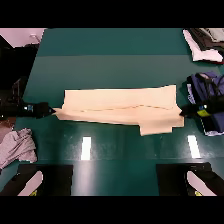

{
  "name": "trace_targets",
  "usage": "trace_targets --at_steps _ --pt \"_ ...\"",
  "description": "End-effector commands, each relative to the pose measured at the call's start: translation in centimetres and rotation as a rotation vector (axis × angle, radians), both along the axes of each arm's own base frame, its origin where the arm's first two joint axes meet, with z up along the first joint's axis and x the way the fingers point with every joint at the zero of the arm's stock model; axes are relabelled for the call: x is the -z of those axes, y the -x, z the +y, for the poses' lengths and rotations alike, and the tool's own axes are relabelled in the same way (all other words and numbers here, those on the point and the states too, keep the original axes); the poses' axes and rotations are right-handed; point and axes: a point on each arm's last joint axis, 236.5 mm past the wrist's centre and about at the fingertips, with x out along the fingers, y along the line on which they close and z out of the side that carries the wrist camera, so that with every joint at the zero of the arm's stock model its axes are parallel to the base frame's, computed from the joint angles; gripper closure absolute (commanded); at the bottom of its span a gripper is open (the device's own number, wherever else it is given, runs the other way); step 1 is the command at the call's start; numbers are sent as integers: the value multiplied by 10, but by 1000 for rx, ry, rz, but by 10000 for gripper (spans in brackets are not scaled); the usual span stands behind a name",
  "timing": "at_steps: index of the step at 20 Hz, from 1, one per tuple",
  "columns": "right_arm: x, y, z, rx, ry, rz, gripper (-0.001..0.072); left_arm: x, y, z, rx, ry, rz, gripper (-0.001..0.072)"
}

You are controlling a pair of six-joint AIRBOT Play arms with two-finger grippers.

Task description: Fold the shirts.

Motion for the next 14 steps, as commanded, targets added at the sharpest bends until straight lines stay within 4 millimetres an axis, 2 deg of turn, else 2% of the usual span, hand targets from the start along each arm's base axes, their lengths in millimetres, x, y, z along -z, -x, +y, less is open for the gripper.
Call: trace_targets --at_steps 1,3,8,11,14 --pt "0 -52 -1 -2 4 -32 699 -1 -37 11 -48 3 -27 683" --pt "1 -77 -4 5 5 -45 699 10 -56 14 -58 19 -4 683" --pt "16 -123 -8 7 2 -27 698 28 -103 6 -60 126 11 683" --pt "25 -150 -9 20 -7 -36 698 42 -125 13 -83 130 21 683" --pt "31 -173 -12 49 -9 -57 695 48 -141 15 -87 143 28 682"
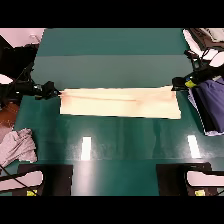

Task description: Fold the shirts.

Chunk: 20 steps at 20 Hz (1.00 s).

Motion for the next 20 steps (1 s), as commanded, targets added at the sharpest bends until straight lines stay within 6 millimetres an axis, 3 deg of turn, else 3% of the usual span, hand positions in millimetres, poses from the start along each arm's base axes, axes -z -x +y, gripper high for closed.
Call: trace_targets --at_steps 1,2,3,6,9,10,12,13,14,15,17,20 --pt "8 -32 -3 57 -10 -35 684 8 -24 5 -21 10 -10 637" --pt "6 -42 1 78 -38 -61 481 8 -31 9 -47 9 -23 332" --pt "3 -51 5 101 -89 -84 212 4 -38 13 -80 8 -40 182" --pt "-14 -53 9 135 -256 -87 188 -16 -45 10 -66 19 -62 182" --pt "-9 -14 -11 82 -294 39 189 -26 -25 -7 30 66 -6 184" --pt "-4 -1 -20 86 -307 83 189 -26 -20 -12 48 81 12 228" --pt "12 20 -38 116 -331 150 189 -29 -15 -18 85 101 12 623" --pt "21 28 -45 136 -342 172 189 -32 -16 -21 93 113 1 681" --pt "30 35 -51 152 -357 188 170 -35 -17 -25 90 134 -3 682" --pt "38 39 -54 166 -378 185 98 -37 -17 -31 97 144 -7 682" --pt "53 37 -63 197 -396 143 90 -37 -13 -52 146 140 -3 682" --pt "70 34 -68 206 -431 120 93 -36 -2 -99 253 130 -6 682"
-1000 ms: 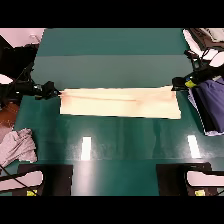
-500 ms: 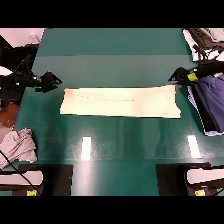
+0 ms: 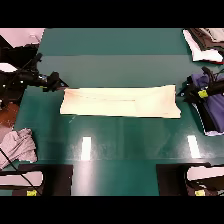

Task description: Fold the shirts.

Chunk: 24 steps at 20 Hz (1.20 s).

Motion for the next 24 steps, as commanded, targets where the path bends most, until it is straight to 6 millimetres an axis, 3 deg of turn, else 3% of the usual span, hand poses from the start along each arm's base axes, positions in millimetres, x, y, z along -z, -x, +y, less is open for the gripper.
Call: trace_targets --at_steps 1,6,11,14,18,21,24 --pt "20 2 -3 5 -55 -9 103 -1 13 -50 111 3 -11 682" --pt "39 -4 20 -96 -94 2 121 -2 29 -101 217 -3 -30 682" --pt "34 -9 55 -170 -176 -27 166 -1 41 -123 266 -1 -25 682" --pt "30 -10 64 -190 -198 -44 352 0 42 -131 275 -6 -32 682" --pt "26 -3 69 -253 -214 -60 678 4 42 -149 262 -40 -47 682" --pt "9 -2 76 -289 -245 -104 698 13 42 -169 260 -81 -72 683" --pt "-30 -7 84 -275 -259 -176 699 21 41 -197 308 -80 -75 683"
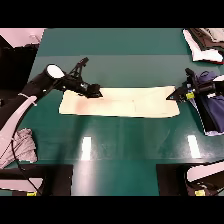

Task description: Fold the shirts.

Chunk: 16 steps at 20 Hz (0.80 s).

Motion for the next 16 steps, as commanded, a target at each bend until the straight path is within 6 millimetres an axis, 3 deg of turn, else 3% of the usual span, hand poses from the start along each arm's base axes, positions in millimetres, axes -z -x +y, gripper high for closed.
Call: trace_targets --at_steps 1,5,10,16 --pt "-44 -2 13 7 -35 -68 700 8 -6 -31 30 -8 -17 683" --pt "-112 -2 40 46 -78 -150 700 19 -23 -68 66 3 -16 683" --pt "-188 -2 98 -69 -70 -252 700 38 -34 -105 108 14 -24 683" --pt "-250 0 184 -211 -86 -394 700 56 -44 -109 88 11 -19 683"
